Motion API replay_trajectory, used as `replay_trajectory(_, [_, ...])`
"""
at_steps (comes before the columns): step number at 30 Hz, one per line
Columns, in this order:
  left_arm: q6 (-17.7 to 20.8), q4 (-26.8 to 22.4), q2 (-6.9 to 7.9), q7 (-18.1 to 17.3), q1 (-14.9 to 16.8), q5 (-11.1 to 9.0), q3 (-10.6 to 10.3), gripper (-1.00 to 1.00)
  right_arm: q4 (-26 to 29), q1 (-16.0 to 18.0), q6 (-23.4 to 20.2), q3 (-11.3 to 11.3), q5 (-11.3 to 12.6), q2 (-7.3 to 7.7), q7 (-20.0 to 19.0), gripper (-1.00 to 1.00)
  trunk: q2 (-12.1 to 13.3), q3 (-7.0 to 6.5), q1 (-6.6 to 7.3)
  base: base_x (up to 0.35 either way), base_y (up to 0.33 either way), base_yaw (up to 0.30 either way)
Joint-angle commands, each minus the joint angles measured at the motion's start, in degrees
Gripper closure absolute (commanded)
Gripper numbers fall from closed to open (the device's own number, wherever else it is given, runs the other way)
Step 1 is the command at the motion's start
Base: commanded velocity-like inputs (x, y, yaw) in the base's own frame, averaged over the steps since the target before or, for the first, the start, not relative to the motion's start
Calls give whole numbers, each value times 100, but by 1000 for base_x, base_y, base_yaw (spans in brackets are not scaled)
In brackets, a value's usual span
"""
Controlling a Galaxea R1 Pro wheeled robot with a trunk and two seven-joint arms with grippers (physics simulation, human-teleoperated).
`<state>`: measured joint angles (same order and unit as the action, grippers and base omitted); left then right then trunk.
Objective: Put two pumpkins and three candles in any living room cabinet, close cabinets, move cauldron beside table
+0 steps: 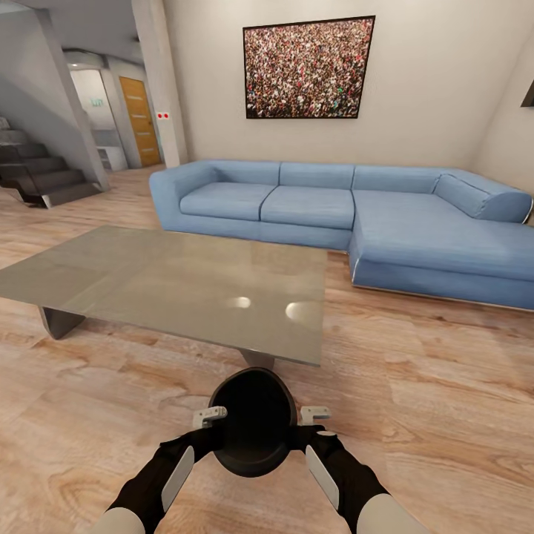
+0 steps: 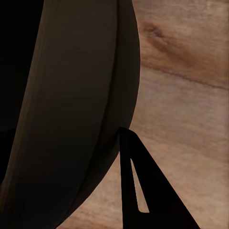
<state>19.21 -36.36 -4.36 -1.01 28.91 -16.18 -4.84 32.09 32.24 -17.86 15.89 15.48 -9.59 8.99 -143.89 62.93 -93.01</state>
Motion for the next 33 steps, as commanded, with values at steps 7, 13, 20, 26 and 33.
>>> replay_trajectory(7, [30,-2,47,4,0,1,-26,100,388,7,-16,68,104,9,50,100,-11,138,-14,0,0,0])
replay_trajectory(13, [30,0,42,4,0,1,-26,100,387,8,-16,64,104,9,50,100,-17,248,-27,0,0,0])
replay_trajectory(20, [30,0,49,4,0,0,-26,100,387,6,-16,69,104,9,50,100,-17,248,-27,1,0,0])
replay_trajectory(26, [30,-2,47,4,0,-7,-26,100,386,7,-16,69,104,9,50,100,-17,248,-27,54,0,0])
replay_trajectory(33, [30,-2,40,4,0,-8,-26,100,386,9,-16,69,104,9,50,100,-17,248,-27,68,0,0])
